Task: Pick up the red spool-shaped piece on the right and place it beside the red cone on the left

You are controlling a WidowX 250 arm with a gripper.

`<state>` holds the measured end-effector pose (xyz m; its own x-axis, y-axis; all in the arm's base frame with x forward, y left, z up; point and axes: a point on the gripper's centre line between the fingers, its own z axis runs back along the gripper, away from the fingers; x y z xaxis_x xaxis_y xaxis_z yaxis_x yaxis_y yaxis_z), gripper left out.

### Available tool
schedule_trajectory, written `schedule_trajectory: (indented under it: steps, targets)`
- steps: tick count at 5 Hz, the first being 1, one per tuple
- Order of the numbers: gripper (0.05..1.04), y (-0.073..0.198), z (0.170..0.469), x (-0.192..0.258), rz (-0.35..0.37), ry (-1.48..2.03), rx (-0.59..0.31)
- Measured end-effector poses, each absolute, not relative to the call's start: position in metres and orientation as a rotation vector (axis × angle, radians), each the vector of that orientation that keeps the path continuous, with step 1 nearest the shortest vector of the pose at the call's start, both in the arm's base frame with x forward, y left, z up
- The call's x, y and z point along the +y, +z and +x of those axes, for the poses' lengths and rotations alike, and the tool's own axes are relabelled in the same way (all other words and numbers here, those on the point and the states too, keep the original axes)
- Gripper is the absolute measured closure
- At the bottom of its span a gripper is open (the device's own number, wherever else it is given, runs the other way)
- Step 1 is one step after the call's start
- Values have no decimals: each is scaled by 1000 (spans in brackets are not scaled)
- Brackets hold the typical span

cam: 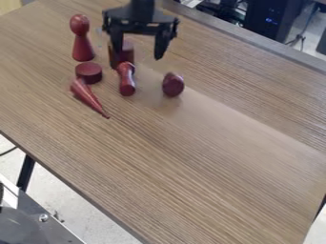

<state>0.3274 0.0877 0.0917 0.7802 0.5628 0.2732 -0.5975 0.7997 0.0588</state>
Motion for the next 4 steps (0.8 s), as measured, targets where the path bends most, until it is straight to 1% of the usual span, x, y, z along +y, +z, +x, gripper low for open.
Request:
schedule_trajectory:
  steps: [1, 2, 3, 4]
  targets:
    - [83, 122, 320, 50, 172, 556, -268]
    - [83, 130, 323, 35, 174, 494, -245]
    - [83, 121, 332, 20, 178, 423, -199]
    - [83, 112, 333, 12, 146, 412, -151]
